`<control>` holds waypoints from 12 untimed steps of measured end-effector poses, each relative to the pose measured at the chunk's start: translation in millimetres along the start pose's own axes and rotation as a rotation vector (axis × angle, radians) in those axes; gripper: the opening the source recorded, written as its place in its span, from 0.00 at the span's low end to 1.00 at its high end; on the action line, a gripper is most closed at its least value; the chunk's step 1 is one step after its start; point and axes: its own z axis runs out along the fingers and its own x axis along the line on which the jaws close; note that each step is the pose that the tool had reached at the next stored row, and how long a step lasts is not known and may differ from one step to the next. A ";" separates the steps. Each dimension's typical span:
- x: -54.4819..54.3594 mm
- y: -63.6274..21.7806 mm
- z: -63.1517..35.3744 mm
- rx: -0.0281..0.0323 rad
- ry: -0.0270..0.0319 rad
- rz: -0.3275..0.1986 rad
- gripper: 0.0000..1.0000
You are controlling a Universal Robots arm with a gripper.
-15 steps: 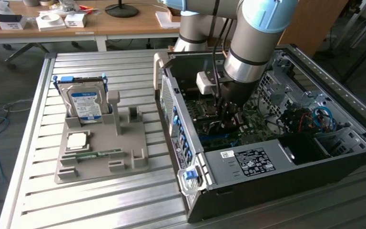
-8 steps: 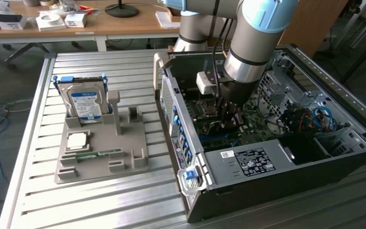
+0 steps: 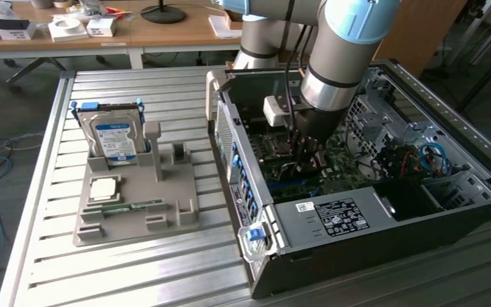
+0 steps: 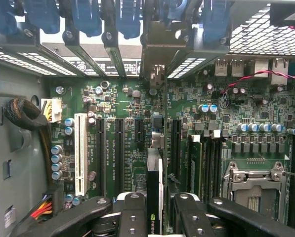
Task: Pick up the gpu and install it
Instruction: 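Insert the gpu into the slot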
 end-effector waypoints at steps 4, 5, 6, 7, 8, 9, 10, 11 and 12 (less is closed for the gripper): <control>-0.1 0.0 0.1 0.0008 0.0059 0.012 0.26; -0.1 0.0 0.2 0.0010 0.0085 0.013 0.26; -0.1 0.0 0.2 0.0011 0.0110 0.015 0.26; -0.1 0.0 0.1 0.0012 0.0133 0.016 0.26; -0.1 0.0 0.1 0.0012 0.0146 0.017 0.26; -0.1 0.0 0.0 0.0011 0.0147 0.017 0.26; -0.1 0.0 0.0 0.0012 0.0148 0.017 0.26; -0.1 0.1 0.0 0.0012 0.0149 0.017 0.26; -0.1 0.1 0.0 0.0012 0.0149 0.017 0.26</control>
